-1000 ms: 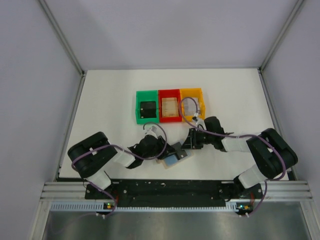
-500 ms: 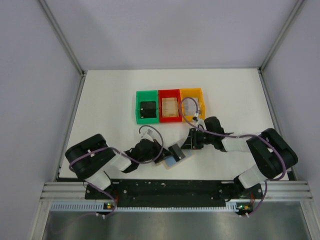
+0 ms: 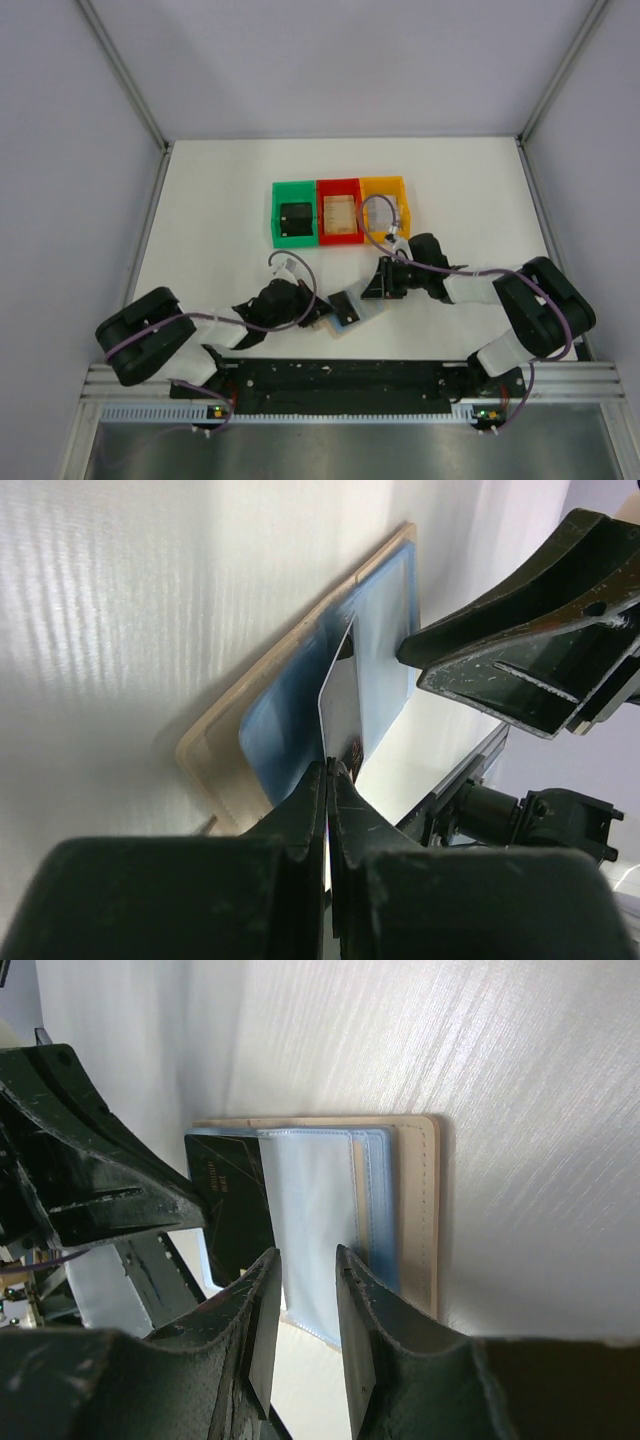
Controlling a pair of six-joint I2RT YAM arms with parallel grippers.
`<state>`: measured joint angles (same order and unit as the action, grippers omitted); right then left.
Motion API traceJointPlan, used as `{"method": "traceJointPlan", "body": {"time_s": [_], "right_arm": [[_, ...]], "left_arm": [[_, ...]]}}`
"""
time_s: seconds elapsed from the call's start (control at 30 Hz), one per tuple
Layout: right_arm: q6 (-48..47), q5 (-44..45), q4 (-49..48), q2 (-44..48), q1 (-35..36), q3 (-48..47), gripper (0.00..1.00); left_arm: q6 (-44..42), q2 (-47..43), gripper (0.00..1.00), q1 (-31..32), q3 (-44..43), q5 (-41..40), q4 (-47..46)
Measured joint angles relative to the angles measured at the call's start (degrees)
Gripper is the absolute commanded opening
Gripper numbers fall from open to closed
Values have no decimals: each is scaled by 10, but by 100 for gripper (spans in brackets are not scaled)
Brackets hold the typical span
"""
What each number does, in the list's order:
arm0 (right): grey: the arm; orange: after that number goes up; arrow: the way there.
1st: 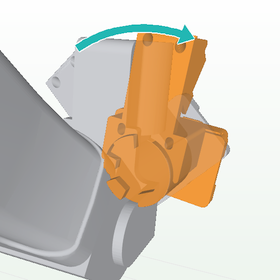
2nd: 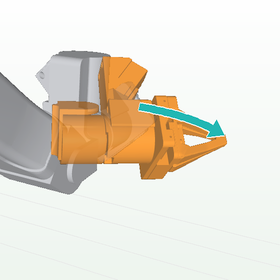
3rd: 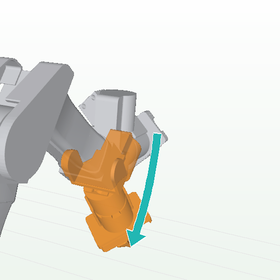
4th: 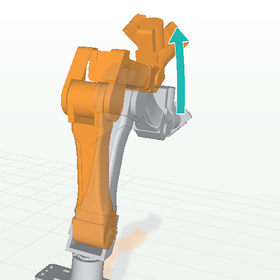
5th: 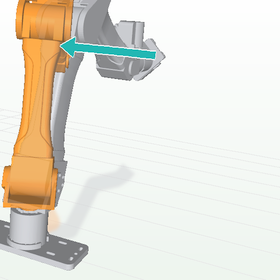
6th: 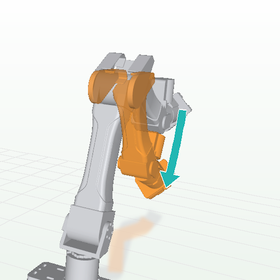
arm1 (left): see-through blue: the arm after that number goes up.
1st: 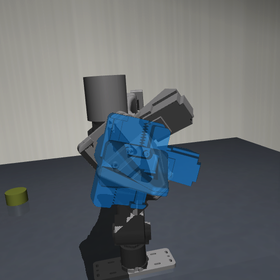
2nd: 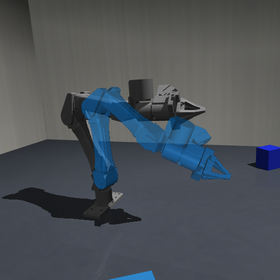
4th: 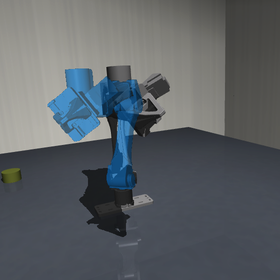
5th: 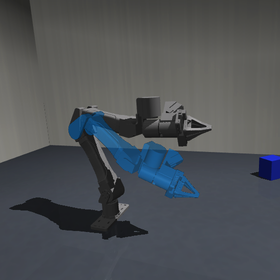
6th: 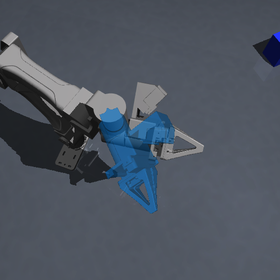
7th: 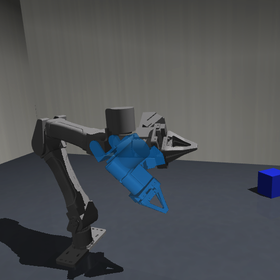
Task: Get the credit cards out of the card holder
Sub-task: Remove the credit card from the card holder.
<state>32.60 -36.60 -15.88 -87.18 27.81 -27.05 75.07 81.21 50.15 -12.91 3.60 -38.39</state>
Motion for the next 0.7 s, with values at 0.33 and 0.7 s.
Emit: {"method": "traceJointPlan", "body": {"time_s": [0.33,0.7], "right_arm": [[-21,23,46,59,-6,0,39],[-101,-56,87,166,-1,-48,66]], "left_arm": [[-98,-155,0,-19,7,-6,129],[-269,-268,0,-40,-21,63,218]]}}
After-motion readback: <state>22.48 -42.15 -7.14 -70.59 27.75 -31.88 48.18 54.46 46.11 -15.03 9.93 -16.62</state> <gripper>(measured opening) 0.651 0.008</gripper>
